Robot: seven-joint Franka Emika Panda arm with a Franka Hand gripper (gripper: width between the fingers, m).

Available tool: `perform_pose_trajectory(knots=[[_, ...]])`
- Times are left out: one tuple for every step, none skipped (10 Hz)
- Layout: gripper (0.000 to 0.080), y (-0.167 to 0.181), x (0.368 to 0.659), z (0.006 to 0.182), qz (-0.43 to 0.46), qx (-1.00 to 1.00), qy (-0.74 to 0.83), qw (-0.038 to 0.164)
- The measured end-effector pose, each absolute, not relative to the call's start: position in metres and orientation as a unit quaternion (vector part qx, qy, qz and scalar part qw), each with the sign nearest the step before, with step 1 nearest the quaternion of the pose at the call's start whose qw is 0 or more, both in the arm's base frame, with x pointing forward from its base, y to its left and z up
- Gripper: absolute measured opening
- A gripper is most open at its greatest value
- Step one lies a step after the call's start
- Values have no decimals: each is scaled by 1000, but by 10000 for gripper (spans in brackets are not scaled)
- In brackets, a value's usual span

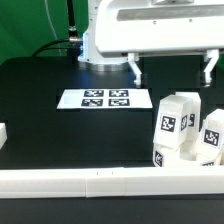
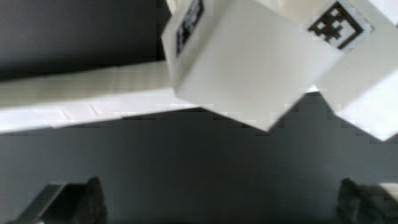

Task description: Assemble stool

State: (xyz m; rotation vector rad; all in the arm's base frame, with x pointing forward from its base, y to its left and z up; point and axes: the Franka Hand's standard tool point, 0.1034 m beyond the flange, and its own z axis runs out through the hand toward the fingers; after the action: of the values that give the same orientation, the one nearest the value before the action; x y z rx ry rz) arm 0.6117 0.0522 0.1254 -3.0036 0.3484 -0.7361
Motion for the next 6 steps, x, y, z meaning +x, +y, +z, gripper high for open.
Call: perform_pose_trajectory(knots=[[649, 55, 608, 126, -211, -970, 122, 25], [649, 54, 610, 127, -220, -968, 120, 22], [649, 54, 608, 124, -212, -970, 120, 22], [649, 56, 603, 119, -156, -979, 124, 33], [649, 55, 604, 119, -117, -983, 133, 39], [649, 51, 605, 115, -91, -986, 132, 37]])
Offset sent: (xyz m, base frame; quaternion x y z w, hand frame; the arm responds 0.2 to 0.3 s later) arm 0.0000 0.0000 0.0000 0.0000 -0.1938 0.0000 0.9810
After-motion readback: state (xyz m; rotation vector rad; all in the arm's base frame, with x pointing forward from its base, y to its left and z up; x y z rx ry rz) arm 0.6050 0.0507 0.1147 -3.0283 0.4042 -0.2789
